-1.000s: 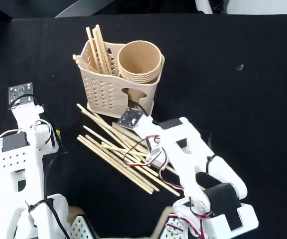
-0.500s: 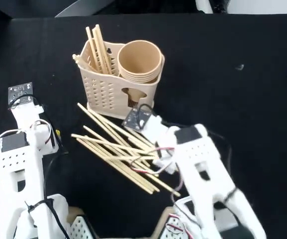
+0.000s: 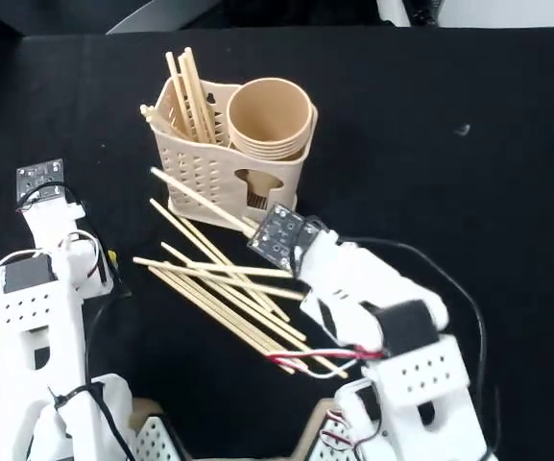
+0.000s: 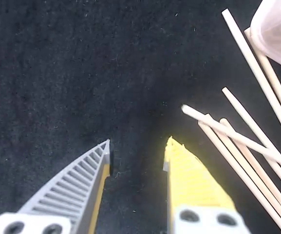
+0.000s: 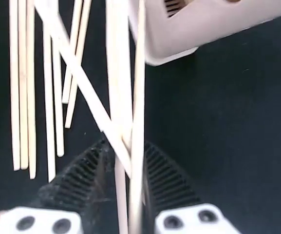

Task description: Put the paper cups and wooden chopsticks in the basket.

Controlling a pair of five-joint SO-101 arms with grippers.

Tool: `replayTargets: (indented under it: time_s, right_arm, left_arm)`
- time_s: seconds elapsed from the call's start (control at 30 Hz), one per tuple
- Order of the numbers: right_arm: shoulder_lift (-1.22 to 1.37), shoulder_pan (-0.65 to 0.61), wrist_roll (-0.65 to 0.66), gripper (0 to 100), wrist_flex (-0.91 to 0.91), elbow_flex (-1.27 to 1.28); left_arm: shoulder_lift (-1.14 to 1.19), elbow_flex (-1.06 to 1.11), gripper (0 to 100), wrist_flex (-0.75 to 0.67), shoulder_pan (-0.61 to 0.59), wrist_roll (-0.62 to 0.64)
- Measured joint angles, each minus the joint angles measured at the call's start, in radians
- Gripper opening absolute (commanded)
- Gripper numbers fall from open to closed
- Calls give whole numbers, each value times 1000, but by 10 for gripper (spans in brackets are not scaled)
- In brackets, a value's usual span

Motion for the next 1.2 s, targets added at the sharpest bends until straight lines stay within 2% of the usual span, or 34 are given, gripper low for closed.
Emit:
replayTargets:
  time_s: [0.27,0.6,0.8,1.03,1.2]
  right_arm:
    - [-68,0,-46,11,-29,29]
    - [68,-126,-58,21,-324,344]
    - [189,-137,-58,211,-321,350]
    - [238,-150,-106,212,-227,201]
    - [328,-172,-138,213,-250,133]
  left_arm:
    - [0,0,188,0,0,0]
    - [0,0,188,0,0,0]
    - [0,0,188,0,0,0]
    - [0,0,188,0,0,0]
    - [0,0,188,0,0,0]
